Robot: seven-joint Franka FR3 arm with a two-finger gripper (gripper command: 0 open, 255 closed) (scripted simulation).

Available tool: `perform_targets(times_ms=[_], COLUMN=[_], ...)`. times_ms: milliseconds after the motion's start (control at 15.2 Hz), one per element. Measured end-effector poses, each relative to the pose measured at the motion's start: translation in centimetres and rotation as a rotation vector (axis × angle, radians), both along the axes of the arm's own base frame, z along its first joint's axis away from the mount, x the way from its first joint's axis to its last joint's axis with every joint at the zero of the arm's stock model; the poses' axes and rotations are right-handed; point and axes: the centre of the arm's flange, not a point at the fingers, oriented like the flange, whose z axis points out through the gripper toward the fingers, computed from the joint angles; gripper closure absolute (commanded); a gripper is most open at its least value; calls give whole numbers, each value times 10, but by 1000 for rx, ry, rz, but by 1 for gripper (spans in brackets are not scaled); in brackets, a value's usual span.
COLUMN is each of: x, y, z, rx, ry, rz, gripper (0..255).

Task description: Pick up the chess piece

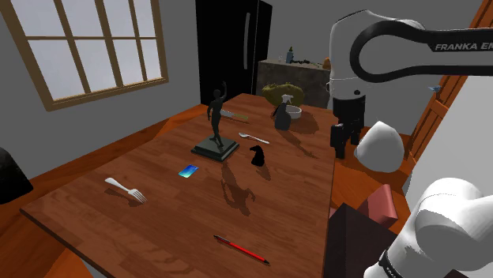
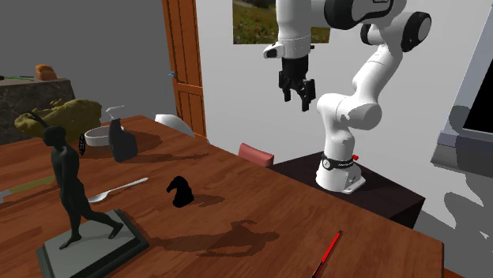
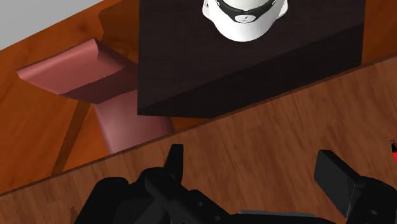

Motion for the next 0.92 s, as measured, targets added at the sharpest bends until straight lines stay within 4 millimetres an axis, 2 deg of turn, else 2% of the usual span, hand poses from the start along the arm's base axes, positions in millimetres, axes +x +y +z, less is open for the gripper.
perform_targets(times_ms=[132,330,924], x=[6,34,143], y=[-2,-4,-20], z=[-4,-17,-66], rx=[-1,-7,-27], ry=[1,2,6], rz=[1,9,36], gripper=[0,0,0])
